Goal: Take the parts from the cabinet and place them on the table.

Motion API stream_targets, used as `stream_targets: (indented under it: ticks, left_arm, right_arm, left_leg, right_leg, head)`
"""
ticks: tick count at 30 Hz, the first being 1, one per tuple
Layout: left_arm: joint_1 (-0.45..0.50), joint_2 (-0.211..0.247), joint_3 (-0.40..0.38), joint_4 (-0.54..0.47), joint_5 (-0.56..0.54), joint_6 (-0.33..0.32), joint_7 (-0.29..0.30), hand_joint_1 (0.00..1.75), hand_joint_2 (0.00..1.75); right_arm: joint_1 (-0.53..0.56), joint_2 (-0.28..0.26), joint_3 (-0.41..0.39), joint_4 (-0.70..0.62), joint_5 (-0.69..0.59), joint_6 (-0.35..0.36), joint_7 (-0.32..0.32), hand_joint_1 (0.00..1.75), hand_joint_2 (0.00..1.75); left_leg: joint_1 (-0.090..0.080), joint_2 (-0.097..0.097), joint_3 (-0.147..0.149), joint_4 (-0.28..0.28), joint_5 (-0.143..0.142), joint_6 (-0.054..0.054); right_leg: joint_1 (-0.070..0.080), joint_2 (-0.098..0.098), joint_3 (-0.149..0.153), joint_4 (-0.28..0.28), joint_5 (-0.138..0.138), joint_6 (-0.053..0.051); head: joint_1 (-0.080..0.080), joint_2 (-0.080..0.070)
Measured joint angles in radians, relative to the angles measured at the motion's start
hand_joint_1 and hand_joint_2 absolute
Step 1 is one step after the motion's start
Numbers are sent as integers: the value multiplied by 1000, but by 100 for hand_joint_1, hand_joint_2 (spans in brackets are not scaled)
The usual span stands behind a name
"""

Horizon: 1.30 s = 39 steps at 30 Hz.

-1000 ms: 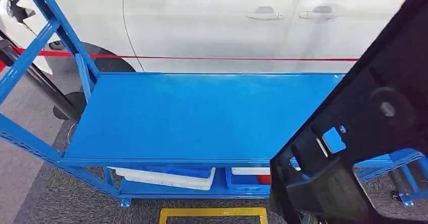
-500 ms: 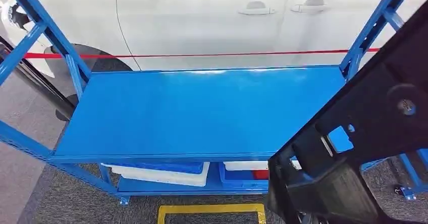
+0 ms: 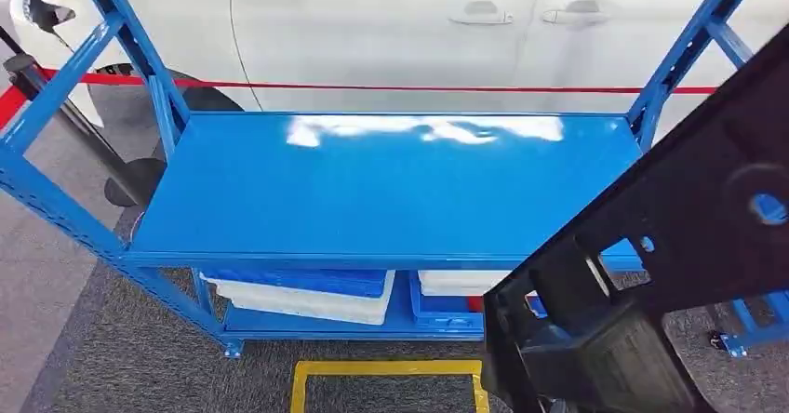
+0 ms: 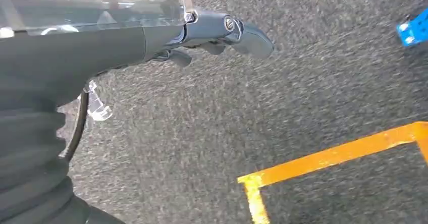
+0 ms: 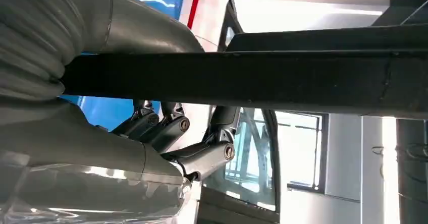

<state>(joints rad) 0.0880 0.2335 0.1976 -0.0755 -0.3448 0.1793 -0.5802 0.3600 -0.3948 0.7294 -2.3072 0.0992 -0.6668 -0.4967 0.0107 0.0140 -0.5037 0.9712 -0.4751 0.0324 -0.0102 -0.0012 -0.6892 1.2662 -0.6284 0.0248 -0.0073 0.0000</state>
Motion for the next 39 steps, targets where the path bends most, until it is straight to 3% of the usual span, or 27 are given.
stream_targets:
  ticks: [1, 3, 5, 6, 7, 9, 11, 13, 15, 16, 17, 18, 20, 21, 22, 26, 27, 28, 30, 31, 32, 33, 35, 36, 37, 38, 39]
  left_arm:
    - [0, 0, -5, 0, 3, -2, -2, 0, 175]
    - [0, 0, -15, 0, 9, -3, -5, 0, 175]
    - [-2, 0, -26, 0, 10, -4, -6, 0, 175]
    - [-2, 0, -29, 0, 10, -4, -6, 0, 175]
    - [-3, 0, -31, 0, 10, -5, -6, 0, 175]
    - [-3, 0, -33, 0, 11, -6, -6, 0, 175]
    - [-2, 2, -39, 0, 11, -8, -6, 0, 175]
    - [-2, 2, -42, 0, 12, -8, -5, 0, 175]
    - [-2, 2, -48, 0, 13, -8, -5, 0, 175]
    - [-3, 2, -50, 0, 13, -8, -5, 0, 175]
    - [-3, 2, -51, 0, 13, -8, -5, 0, 175]
    - [-3, 3, -53, 0, 14, -8, -5, 0, 175]
    - [-5, 4, -57, 0, 18, -8, -5, 0, 175]
    - [-7, 4, -58, 0, 19, -8, -5, 0, 175]
    - [-8, 5, -62, 0, 20, -8, -4, 0, 175]
    - [-5, 5, -74, 0, 27, -8, -4, 0, 175]
    - [-7, 5, -76, 0, 27, -8, -4, 0, 175]
    - [-7, 5, -79, 0, 29, -8, -4, 0, 175]
    - [-7, 4, -82, 0, 33, -8, -4, 0, 175]
    - [-7, 3, -83, 0, 38, -8, -4, 0, 175]
    - [-7, 3, -85, 0, 42, -8, -4, 0, 175]
    - [-7, 3, -88, 0, 43, -8, -4, 0, 175]
    - [-8, 3, -89, 0, 45, -8, -4, 0, 175]
    - [-9, 2, -90, 0, 45, -8, -3, 0, 175]
    - [-9, 0, -92, 0, 47, -6, -3, 0, 175]
    - [-8, 0, -95, 0, 50, -4, -2, 0, 175]
    - [-8, 0, -99, 0, 55, -3, -1, 0, 175]
  right_arm:
    - [-2, 0, 1, 0, 0, -1, 0, 175, 175]
    - [-5, 0, 5, 0, -3, -1, 1, 175, 175]
    - [-8, 0, 7, 0, -3, -2, 1, 175, 175]
    - [-11, 0, 8, 0, -3, -2, 1, 175, 175]
    - [-12, 0, 9, 0, -3, -2, 1, 175, 175]
    - [-12, 0, 14, 0, -3, -4, 1, 175, 175]
    - [-11, 0, 18, 0, -1, -10, 1, 175, 175]
    - [-10, -1, 23, 0, 0, -11, 1, 175, 175]
    - [-6, -1, 28, 0, 1, -13, 1, 175, 175]
    - [-6, -1, 29, 0, 2, -13, 1, 175, 175]
    - [-5, -1, 30, 0, 2, -13, 1, 175, 175]
    - [-4, -1, 31, 0, 3, -13, 1, 175, 175]
    - [-2, -1, 31, 0, 6, -13, 2, 175, 175]
    - [-1, -1, 32, 0, 7, -13, 2, 175, 175]
    - [0, -1, 32, 0, 7, -13, 4, 175, 175]
    - [6, -4, 33, 0, 6, -14, 11, 175, 175]
    - [9, -8, 33, 0, 5, -14, 11, 175, 175]
    - [12, -9, 33, 0, 5, -14, 12, 175, 175]
    - [17, -11, 33, 0, 3, -14, 14, 175, 175]
    - [21, -12, 33, 0, 3, -15, 14, 175, 175]
    - [24, -12, 33, 0, 4, -14, 14, 175, 175]
    - [28, -12, 33, 0, 5, -14, 14, 175, 175]
    - [30, -12, 33, 0, 6, -15, 12, 175, 175]
    - [31, -12, 33, 0, 7, -15, 11, 175, 175]
    - [32, -12, 33, -3, 9, -15, 10, 175, 175]
    - [34, -12, 33, -5, 15, -15, 9, 175, 175]
    - [35, -12, 33, -7, 21, -14, 9, 175, 175]
  left_leg:
    - [0, 0, -11, 3, 9, -2]
    - [0, 0, -35, 12, 23, -6]
    - [0, -2, -57, 28, 31, -13]
    - [-3, -2, -67, 36, 34, -17]
    - [-5, -3, -73, 42, 38, -23]
    - [-4, -3, -76, 41, 51, -37]
    - [0, -4, -82, 47, 50, -49]
    - [3, -6, -114, 127, -52, -59]
    - [3, -6, -157, 280, -149, -68]
    - [4, -6, -166, 339, -160, -71]
    - [5, -6, -154, 348, -140, -73]
    - [7, -6, -118, 312, -98, -74]
    - [11, -6, -7, 157, -37, -74]
    - [13, -8, 45, 69, -62, -72]
    - [3, -12, 71, 20, -80, -62]
    - [4, -14, 42, 25, -50, -23]
    - [4, -7, 31, 25, -39, -13]
    - [4, -6, 17, 25, -28, -5]
    - [0, -2, -13, 26, -6, 1]
    - [-2, -2, -30, 27, 5, 1]
    - [-5, -1, -44, 29, 16, 1]
    - [-6, -1, -57, 32, 25, 1]
    - [-11, -1, -91, 44, 42, -1]
    - [-11, -1, -100, 53, 48, -3]
    - [-14, -3, -105, 56, 53, -8]
    - [-14, -2, -105, 58, 58, -14]
    - [-12, -2, -110, 58, 69, -22]
  right_leg:
    - [-2, 0, -3, 44, -2, 3]
    - [-6, 0, 49, 9, 58, 7]
    - [-7, -1, 180, -175, 111, 2]
    - [-2, 0, 231, -258, 85, -5]
    - [0, 0, 237, -278, 83, -10]
    - [4, 1, 225, -273, 88, -18]
    - [-6, -5, 214, -284, 110, -42]
    - [-3, -9, 192, -284, 127, -58]
    - [-2, -10, 164, -280, 145, -58]
    - [-2, -10, 148, -274, 155, -57]
    - [-2, -10, 132, -269, 163, -55]
    - [-3, -10, 115, -261, 170, -52]
    - [-5, -9, 88, -244, 180, -44]
    - [-5, -9, 78, -234, 185, -38]
    - [-2, -8, 70, -229, 190, -30]
    - [-3, -7, 70, -237, 217, -1]
    - [-8, -3, 57, -218, 181, 2]
    - [-6, -3, 40, -173, 117, 2]
    - [-6, -3, 2, -29, 5, 6]
    - [-5, -3, -6, 31, -15, 6]
    - [-5, -3, 1, 56, -2, 5]
    - [-4, -3, 26, 43, 32, 3]
    - [-2, -3, 119, -60, 109, -5]
    - [5, -3, 187, -147, 108, -16]
    - [13, -4, 247, -228, 77, -29]
    - [11, -4, 270, -277, 60, -32]
    - [17, -3, 266, -283, 57, -34]
  head:
    - [1, 0]
    - [0, 0]
    - [1, 0]
    - [0, 0]
    - [-2, 0]
    - [0, 0]
    - [1, 0]
    - [-5, 0]
    - [-7, 0]
    - [-6, 0]
    - [-7, 0]
    - [-7, 0]
    - [-7, 0]
    - [-8, 0]
    - [-7, 0]
    - [-8, 0]
    - [-7, 0]
    - [-5, 0]
    - [-5, 0]
    - [-5, 0]
    - [-5, 0]
    - [-5, 0]
    - [-5, 0]
    - [-6, 0]
    - [-6, 0]
    - [-7, 0]
    - [-5, 0]
